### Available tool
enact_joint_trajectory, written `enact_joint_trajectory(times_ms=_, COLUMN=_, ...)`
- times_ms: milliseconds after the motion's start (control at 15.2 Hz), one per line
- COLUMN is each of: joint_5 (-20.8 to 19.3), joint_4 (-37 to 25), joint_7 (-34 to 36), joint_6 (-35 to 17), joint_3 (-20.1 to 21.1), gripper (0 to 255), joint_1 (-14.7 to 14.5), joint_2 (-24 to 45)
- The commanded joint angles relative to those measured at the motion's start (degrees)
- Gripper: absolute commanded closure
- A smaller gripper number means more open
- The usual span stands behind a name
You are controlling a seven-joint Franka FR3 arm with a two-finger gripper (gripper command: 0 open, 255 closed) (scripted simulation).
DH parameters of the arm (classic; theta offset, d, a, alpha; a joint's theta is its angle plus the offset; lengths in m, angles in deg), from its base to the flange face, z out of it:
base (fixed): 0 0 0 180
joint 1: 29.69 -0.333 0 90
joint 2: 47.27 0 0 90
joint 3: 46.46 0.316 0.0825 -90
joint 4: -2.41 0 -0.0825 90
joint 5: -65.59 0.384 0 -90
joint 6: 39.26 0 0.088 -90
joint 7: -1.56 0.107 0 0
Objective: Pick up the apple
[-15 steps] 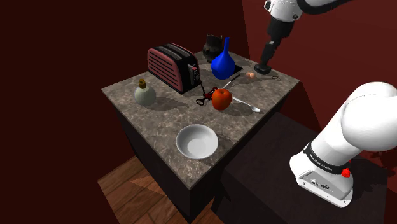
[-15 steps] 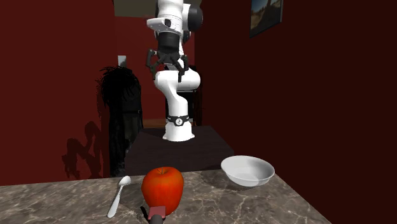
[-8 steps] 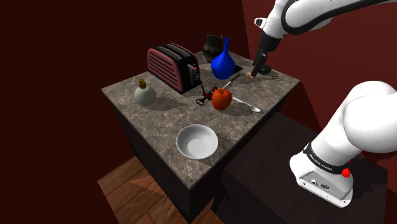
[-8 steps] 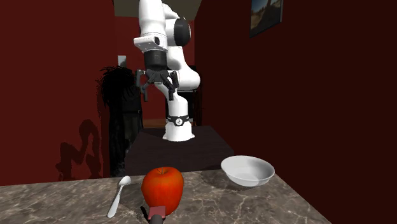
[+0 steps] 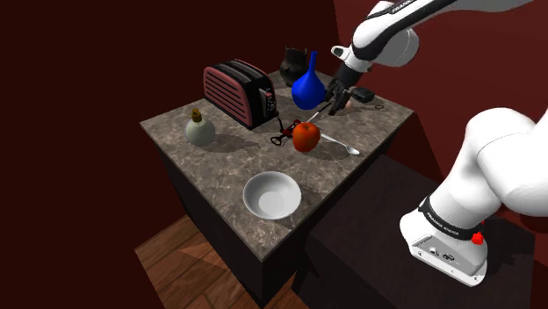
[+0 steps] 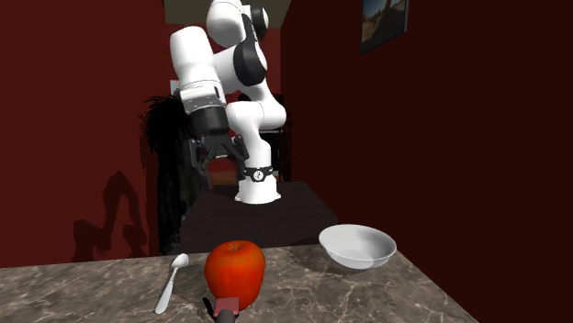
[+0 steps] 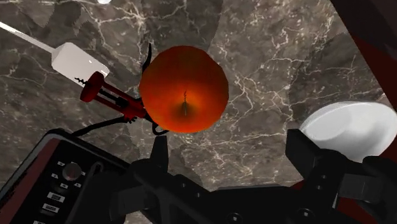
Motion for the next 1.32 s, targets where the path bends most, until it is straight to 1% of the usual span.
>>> enact_joint_trajectory(times_ms=0, joint_5=12.9, joint_4=-3.3, joint_7=-15.3, joint_6=-1.1, joint_3=-7.1, gripper=0, joint_1=-8.0, joint_2=7.0)
enact_joint_trajectory(times_ms=66, joint_5=20.6, joint_4=-5.4, joint_7=-23.3, joint_6=0.1, joint_3=-9.9, gripper=0, joint_1=-11.2, joint_2=11.2)
enact_joint_trajectory(times_ms=132, joint_5=28.4, joint_4=-7.8, joint_7=-31.2, joint_6=2.3, joint_3=-11.5, gripper=0, joint_1=-13.1, joint_2=15.9)
enact_joint_trajectory(times_ms=198, joint_5=35.2, joint_4=-10.3, joint_7=-38.1, joint_6=5.1, joint_3=-11.2, gripper=0, joint_1=-12.9, joint_2=20.6)
enact_joint_trajectory(times_ms=264, joint_5=39.0, joint_4=-12.0, joint_7=-42.2, joint_6=6.9, joint_3=-9.3, gripper=0, joint_1=-10.9, joint_2=23.5)
enact_joint_trajectory(times_ms=330, joint_5=40.1, joint_4=-12.1, joint_7=-43.2, joint_6=6.7, joint_3=-8.0, gripper=0, joint_1=-9.7, joint_2=24.3)
enact_joint_trajectory(times_ms=726, joint_5=48.0, joint_4=-12.8, joint_7=-49.5, joint_6=6.8, joint_3=-4.5, gripper=0, joint_1=-6.7, joint_2=29.9)
enact_joint_trajectory(times_ms=858, joint_5=48.7, joint_4=-12.9, joint_7=-50.0, joint_6=6.8, joint_3=-4.2, gripper=0, joint_1=-6.4, joint_2=30.4)
enact_joint_trajectory(times_ms=924, joint_5=48.6, joint_4=-12.9, joint_7=-49.9, joint_6=6.7, joint_3=-4.2, gripper=255, joint_1=-6.5, joint_2=30.3)
enact_joint_trajectory(times_ms=1254, joint_5=48.6, joint_4=-13.0, joint_7=-49.9, joint_6=6.8, joint_3=-4.2, gripper=255, joint_1=-6.4, joint_2=30.4)
